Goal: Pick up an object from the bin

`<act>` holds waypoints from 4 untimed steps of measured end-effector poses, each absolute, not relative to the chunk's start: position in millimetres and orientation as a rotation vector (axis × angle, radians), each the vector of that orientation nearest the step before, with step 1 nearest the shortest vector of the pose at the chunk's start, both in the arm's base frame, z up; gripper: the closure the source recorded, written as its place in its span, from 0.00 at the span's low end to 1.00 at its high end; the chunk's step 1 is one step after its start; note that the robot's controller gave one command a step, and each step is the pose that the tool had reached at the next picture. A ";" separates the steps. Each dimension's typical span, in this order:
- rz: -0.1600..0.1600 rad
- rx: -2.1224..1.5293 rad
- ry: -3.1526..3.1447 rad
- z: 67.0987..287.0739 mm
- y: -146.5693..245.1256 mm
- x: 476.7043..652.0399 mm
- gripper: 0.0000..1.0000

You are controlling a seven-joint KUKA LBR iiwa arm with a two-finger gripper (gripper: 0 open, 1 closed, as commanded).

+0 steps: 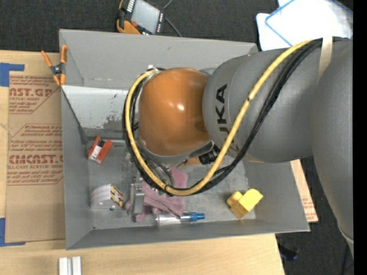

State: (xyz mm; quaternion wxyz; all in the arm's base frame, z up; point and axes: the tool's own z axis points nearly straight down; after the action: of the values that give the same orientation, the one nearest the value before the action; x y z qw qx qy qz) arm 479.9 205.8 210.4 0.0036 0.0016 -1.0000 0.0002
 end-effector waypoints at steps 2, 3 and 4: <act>-0.005 -0.024 -3.141 69.5 247.0 497.0 0.00; -0.010 0.016 -3.153 160.4 246.6 491.2 0.00; 0.001 -0.017 -3.131 72.5 245.7 491.4 0.00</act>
Offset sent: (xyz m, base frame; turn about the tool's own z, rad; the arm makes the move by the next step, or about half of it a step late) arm 0.0170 0.0398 -0.1404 0.0207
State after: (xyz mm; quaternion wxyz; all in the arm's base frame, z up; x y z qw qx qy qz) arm 491.4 245.7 72.5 0.0051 -0.0055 -1.0000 0.0002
